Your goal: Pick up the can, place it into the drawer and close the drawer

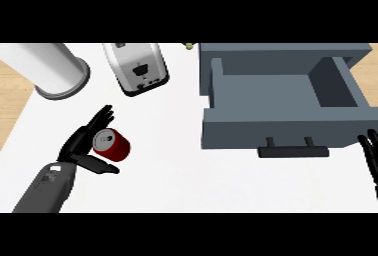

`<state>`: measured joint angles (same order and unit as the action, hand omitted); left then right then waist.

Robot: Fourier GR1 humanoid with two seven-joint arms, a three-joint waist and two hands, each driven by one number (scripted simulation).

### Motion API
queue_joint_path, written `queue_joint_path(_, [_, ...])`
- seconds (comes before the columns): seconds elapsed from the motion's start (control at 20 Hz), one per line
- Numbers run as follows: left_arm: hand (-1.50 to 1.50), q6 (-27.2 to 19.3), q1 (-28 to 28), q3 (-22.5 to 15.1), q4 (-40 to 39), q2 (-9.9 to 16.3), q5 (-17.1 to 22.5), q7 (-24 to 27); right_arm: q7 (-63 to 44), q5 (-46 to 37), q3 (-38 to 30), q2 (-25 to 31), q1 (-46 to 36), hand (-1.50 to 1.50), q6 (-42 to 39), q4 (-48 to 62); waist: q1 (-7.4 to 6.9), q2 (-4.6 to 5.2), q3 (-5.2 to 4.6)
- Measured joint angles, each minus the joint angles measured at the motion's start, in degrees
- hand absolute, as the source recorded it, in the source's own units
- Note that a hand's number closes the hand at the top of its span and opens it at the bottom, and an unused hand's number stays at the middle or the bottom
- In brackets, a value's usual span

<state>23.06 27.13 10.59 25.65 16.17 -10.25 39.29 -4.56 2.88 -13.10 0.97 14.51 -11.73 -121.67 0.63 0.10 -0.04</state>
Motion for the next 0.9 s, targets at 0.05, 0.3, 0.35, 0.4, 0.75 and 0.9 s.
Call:
queue_joint_path(0.05, [-1.5, -0.16, 0.7, 0.03, -0.45, -0.29, 0.04, -0.21, 0.3, -0.03, -0.09, -0.04, -0.44, -1.5, 0.04, 0.85, -0.01, 0.0, 0.0])
queue_joint_path(0.3, [-1.5, -1.02, 1.78, -0.79, -1.58, -1.98, -0.56, 0.33, -0.71, 1.06, -0.57, 0.41, -0.2, -1.5, -0.37, -0.54, -0.04, -0.01, 0.02])
queue_joint_path(0.35, [-1.5, -0.78, 1.96, -0.98, -1.88, -2.08, -0.69, 0.33, -0.5, 1.22, -0.78, 0.47, 0.01, -1.5, -0.7, -0.46, -0.04, -0.02, 0.01])
queue_joint_path(0.4, [-1.5, -0.72, 1.98, -1.18, -1.75, -2.32, -0.74, 0.34, -0.5, 1.45, -1.21, 0.73, -0.34, -1.5, -0.84, -0.05, -0.07, -0.03, 0.01])
queue_joint_path(0.75, [1.5, 0.42, 2.84, -1.69, -1.38, -3.04, -0.43, 0.19, -1.17, 1.72, -1.57, 0.66, -0.65, -1.5, -1.1, 0.1, -0.14, -0.06, 0.05])
queue_joint_path(0.9, [1.5, 0.84, 2.5, -1.78, 0.18, -4.19, 0.37, -0.5, -0.39, 2.36, -1.98, 0.25, 0.98, -1.5, -1.34, -0.92, -0.2, -0.13, 0.07])
